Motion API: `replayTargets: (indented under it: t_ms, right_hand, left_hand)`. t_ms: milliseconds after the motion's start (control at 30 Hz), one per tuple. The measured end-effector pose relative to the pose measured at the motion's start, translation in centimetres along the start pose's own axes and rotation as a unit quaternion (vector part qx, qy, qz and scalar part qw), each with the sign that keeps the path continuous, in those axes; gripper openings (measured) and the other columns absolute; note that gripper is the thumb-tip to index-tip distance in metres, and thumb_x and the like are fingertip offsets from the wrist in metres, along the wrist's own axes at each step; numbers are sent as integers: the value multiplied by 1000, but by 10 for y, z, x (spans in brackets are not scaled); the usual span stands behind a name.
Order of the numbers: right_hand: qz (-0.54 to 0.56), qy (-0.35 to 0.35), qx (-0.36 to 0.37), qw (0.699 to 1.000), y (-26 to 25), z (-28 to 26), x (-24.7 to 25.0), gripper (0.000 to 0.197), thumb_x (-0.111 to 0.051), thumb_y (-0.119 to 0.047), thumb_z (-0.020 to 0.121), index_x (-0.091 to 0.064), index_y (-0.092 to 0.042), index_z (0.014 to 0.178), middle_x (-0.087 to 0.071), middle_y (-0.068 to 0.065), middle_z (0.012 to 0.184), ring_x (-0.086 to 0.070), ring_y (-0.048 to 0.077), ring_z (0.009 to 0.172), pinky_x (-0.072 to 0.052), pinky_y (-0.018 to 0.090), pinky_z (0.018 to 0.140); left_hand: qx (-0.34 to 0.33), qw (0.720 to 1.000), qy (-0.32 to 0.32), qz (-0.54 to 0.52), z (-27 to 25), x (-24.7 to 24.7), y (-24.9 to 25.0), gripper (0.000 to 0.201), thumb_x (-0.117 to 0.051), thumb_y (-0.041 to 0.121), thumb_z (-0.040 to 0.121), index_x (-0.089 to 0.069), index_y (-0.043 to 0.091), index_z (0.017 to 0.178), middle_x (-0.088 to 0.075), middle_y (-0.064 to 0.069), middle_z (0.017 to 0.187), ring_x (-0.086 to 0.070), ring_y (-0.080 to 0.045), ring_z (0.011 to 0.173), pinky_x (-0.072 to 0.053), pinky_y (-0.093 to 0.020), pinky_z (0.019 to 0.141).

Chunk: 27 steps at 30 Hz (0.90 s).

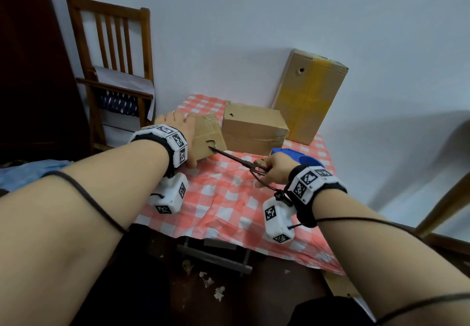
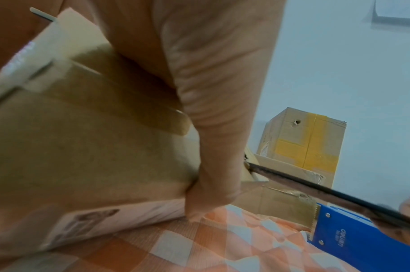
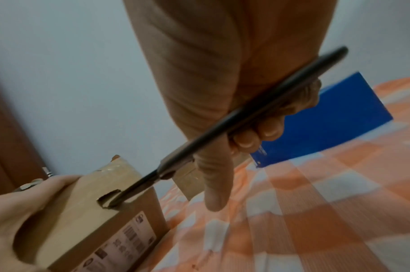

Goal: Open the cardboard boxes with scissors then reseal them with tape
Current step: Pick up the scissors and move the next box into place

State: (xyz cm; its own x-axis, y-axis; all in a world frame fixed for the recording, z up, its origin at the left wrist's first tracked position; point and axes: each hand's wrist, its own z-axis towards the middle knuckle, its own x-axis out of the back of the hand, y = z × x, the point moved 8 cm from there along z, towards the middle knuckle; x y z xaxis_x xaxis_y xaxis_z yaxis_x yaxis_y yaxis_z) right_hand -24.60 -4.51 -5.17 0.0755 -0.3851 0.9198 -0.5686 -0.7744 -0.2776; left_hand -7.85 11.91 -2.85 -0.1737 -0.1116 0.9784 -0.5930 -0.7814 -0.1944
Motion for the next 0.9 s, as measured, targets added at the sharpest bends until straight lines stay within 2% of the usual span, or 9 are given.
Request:
replayTargets:
  t_ms: [167,267,400,467,533,633,700,800,900]
  right_hand:
    - [96,-11,18,995,4,-2,-17,32,-78,-15,78,-49,-16,63,-46,-11,66,-46,9,64,-34,16,53]
    - [136,-14,31,990,3,-5,-19,26,-68,-9,85,-52,-17,66,-48,-8,68,-47,8,63,-39,17,59]
    - [128,-25,33,991,5,-5,-22,21,-66,0,82,-55,-16,75,-56,-6,84,-54,17,87,-41,24,74]
    - [126,-29,22,991,7,-3,-21,29,-62,9,79,-53,-17,68,-58,-8,97,-51,15,103,-37,24,82]
    - [131,-18,-10,991,14,0,-17,32,-59,12,77,-51,-16,65,-54,-8,101,-50,12,105,-37,22,81]
    - [124,26,-70,990,25,5,-9,13,-63,4,79,-57,-7,79,-51,-3,78,-50,14,71,-40,22,58]
    - [124,38,-100,986,28,9,-9,9,-63,0,79,-58,-3,87,-50,4,70,-47,16,60,-38,24,49]
    - [106,30,-112,987,23,11,-15,18,-62,-5,85,-48,-7,73,-47,5,70,-48,16,62,-37,25,49]
    - [41,25,-95,994,11,16,-19,16,-60,-15,90,-49,-8,81,-50,5,76,-52,21,80,-41,28,66]
  left_hand:
    - [8,1000,-6,4,1,3,0,115,-80,66,47,-27,15,136,-43,-10,123,-44,-29,115,-35,-38,95]
    - [14,1000,-19,1,2,4,-2,117,-81,65,46,-27,15,137,-41,-11,124,-43,-30,116,-34,-40,97]
    - [18,999,-32,-13,4,6,-6,117,-81,63,47,-26,16,138,-40,-11,124,-42,-30,116,-33,-41,98]
    - [19,999,-34,-19,5,6,-8,119,-82,62,46,-24,17,140,-40,-11,123,-42,-30,115,-33,-41,97]
    - [18,999,-33,-24,5,7,-8,120,-82,62,45,-24,17,140,-41,-11,122,-43,-30,114,-34,-41,96]
    - [15,999,-32,-29,4,7,-7,118,-82,62,43,-26,17,137,-42,-11,120,-44,-30,113,-35,-41,96]
    - [15,999,-29,-29,3,7,-7,117,-82,63,42,-28,17,135,-43,-10,118,-45,-30,111,-35,-41,96]
    - [12,999,-25,-29,3,7,-7,117,-82,63,42,-29,16,135,-44,-11,118,-46,-30,110,-36,-41,95]
    - [11,999,-24,-24,3,7,-5,116,-81,65,44,-28,15,135,-43,-11,121,-45,-30,113,-35,-40,95]
